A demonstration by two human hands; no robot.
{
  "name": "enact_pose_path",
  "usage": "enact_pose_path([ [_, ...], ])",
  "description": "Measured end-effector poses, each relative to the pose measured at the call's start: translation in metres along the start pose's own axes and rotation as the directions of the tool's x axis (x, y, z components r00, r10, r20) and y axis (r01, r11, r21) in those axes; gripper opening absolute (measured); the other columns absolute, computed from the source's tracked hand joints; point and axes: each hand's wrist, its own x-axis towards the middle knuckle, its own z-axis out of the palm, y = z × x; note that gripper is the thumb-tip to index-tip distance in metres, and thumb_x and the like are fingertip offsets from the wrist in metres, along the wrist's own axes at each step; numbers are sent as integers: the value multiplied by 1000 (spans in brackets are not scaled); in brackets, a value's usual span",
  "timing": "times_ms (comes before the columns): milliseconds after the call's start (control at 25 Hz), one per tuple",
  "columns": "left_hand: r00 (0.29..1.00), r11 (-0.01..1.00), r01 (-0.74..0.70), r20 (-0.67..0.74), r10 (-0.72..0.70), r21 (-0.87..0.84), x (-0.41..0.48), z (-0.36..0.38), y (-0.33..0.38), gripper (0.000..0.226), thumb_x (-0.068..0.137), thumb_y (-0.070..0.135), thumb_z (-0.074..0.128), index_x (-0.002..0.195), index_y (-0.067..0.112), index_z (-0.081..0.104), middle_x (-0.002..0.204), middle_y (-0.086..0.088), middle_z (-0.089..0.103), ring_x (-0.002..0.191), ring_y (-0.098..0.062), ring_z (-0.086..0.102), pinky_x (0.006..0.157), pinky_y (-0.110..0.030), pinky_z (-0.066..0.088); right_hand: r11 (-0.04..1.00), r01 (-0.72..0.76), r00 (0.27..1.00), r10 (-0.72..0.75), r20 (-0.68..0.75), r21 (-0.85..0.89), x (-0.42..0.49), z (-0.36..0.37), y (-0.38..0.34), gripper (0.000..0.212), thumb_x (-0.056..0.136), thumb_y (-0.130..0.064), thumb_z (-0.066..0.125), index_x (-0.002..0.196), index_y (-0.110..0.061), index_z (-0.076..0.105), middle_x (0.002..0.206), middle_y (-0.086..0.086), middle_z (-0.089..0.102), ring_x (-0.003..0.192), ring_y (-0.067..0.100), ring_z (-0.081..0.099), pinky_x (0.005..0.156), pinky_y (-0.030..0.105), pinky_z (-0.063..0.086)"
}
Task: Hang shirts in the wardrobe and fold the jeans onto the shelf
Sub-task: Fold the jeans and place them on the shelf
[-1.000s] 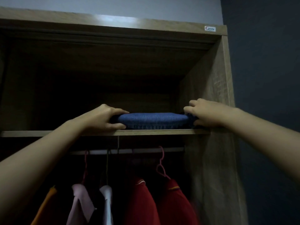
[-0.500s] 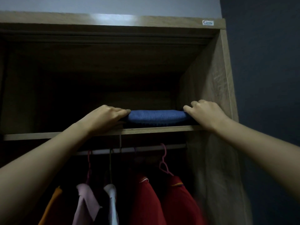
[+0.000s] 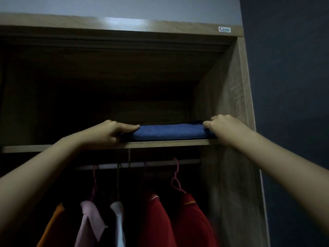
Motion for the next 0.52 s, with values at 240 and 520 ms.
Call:
enact_pose_path([
  [240, 983, 958, -15, -170, 66, 286, -40, 45, -9, 75, 81, 62, 17, 146, 24, 11, 153, 7, 14, 139, -8, 19, 114, -28, 0, 999, -25, 999, 26, 34, -34, -17, -6, -7, 38, 95, -17, 41, 133, -21, 45, 127, 11, 53, 113, 28, 56, 85, 36, 47],
  [520, 947, 950, 56, -319, 48, 308, -58, 46, 8, 96, 78, 76, -6, 149, 13, 9, 156, -2, 7, 140, -7, -2, 113, -25, 0, 982, -147, 989, 150, -17, 122, -36, -2, -27, 60, 91, -21, 47, 146, -8, 25, 146, 13, 38, 129, 28, 44, 101, 37, 38],
])
